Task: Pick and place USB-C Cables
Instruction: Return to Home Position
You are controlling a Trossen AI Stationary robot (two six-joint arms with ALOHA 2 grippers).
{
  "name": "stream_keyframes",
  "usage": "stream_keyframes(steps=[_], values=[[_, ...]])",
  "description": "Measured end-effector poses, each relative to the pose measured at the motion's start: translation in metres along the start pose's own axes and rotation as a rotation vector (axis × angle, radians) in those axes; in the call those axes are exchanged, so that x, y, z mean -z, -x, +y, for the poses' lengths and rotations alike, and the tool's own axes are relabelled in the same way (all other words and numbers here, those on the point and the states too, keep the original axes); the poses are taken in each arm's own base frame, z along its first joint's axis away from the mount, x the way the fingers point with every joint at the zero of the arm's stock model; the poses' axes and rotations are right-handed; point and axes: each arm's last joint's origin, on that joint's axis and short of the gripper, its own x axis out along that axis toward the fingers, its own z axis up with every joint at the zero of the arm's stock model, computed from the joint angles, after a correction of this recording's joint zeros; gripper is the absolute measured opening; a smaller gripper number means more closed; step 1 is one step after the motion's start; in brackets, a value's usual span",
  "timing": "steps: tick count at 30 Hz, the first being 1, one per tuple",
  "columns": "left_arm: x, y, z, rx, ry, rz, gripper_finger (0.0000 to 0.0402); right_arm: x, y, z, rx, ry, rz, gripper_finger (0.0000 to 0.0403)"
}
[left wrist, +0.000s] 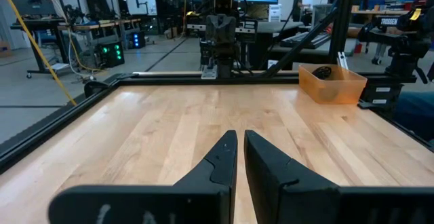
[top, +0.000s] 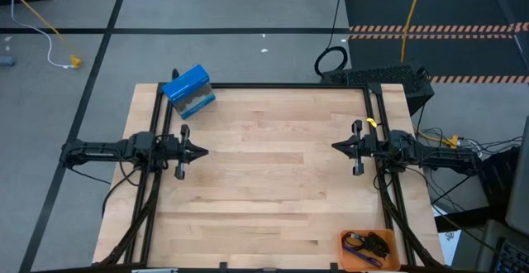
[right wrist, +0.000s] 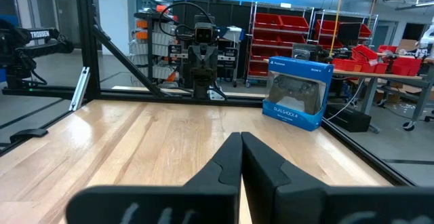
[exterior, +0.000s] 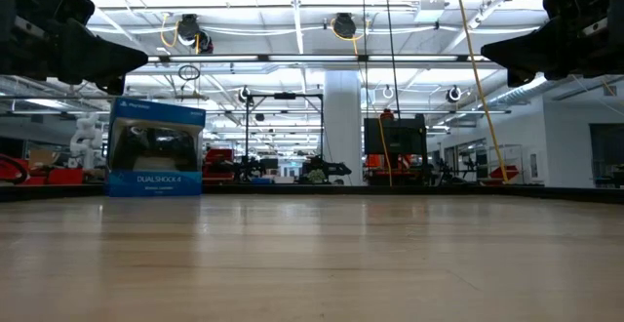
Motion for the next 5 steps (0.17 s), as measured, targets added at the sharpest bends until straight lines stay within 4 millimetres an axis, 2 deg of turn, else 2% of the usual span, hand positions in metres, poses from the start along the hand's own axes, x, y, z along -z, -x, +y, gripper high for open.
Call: stream_keyframes(steps=[5], values=[[0.0, 0.0, 0.0, 0.0, 0.0, 0.0, 0.0033, 0.0, 0.0, 0.0, 0.0, 0.0, 0.0, 0.0]])
